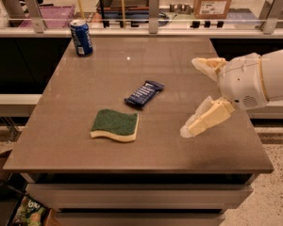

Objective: Move sponge near pepsi can

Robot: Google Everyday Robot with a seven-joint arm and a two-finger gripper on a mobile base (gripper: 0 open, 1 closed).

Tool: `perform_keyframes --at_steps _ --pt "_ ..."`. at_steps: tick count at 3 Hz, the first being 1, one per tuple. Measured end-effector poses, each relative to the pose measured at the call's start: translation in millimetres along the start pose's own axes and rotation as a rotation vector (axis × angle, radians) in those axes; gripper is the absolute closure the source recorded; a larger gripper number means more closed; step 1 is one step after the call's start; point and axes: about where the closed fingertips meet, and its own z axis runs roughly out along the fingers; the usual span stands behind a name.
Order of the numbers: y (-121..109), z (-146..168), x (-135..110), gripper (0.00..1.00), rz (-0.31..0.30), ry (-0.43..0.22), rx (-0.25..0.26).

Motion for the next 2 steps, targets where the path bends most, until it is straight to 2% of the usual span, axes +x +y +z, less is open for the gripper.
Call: perform_keyframes --at_steps 1,2 --pt "2.8 20.8 1.1 0.0 0.011 -0.079 -0.024" --pt "1.5 18.6 -2.6 0.0 0.008 -0.078 -0.031"
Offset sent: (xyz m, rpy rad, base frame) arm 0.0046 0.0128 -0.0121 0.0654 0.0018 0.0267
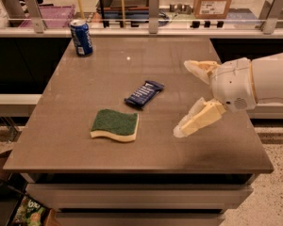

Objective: Move sponge near pepsi can

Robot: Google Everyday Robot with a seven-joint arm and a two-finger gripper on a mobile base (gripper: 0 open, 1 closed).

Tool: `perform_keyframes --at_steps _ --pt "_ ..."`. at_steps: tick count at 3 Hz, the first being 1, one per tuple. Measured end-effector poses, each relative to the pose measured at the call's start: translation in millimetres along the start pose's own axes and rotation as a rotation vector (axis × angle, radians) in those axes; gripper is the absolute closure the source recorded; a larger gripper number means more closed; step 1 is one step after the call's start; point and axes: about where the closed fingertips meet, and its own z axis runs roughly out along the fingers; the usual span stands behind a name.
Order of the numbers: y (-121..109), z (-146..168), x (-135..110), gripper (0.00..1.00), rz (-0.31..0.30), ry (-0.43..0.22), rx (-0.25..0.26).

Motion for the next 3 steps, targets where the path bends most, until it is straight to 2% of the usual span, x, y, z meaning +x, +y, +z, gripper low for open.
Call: perform_keyframes --at_steps 3 --pt "16.4 41.4 11.9 0.0 0.084 -0.093 -0.105"
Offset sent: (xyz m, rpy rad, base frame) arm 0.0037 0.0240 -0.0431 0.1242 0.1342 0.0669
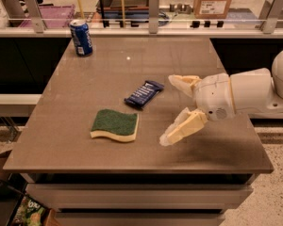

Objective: Move sponge near pepsi can

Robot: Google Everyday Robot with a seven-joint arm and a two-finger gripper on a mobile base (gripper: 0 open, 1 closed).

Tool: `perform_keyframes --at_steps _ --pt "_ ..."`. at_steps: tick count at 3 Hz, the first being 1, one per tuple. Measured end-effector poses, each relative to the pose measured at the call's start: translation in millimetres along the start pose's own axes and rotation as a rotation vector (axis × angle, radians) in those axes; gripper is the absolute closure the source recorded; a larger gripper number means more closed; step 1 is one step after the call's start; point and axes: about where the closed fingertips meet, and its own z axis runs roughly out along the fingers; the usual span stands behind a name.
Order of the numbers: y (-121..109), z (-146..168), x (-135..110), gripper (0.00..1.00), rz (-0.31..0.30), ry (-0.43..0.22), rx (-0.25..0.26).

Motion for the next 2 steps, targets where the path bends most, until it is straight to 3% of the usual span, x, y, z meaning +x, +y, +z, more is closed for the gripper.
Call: perform_keyframes --at_steps 2 --pt "2.4 42.8 0.9 0.0 -0.001 -0.061 -0.052"
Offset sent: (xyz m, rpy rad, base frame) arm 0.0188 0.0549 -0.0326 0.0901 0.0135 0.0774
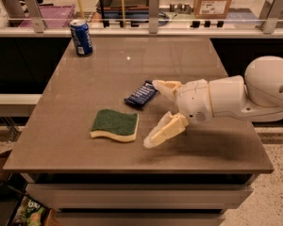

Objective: Move sponge near pepsi can

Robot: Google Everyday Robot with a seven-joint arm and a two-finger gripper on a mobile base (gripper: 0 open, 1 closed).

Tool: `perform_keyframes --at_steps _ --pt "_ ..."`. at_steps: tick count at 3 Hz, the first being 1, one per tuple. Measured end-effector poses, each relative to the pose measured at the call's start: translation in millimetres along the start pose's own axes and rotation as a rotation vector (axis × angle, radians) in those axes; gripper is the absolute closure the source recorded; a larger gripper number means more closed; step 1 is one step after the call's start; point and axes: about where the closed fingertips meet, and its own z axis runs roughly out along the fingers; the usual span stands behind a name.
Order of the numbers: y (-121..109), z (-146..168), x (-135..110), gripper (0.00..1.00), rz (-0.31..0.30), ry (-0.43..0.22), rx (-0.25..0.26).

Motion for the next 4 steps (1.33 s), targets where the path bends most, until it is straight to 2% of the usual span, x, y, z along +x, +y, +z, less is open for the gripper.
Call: perform_keyframes --at_steps 2,4 --pt "3.5 41.3 6.5 0.0 0.012 -0.037 -0.06" --pt "24.6 73.3 10.3 0.0 0.026 -0.089 -0.108"
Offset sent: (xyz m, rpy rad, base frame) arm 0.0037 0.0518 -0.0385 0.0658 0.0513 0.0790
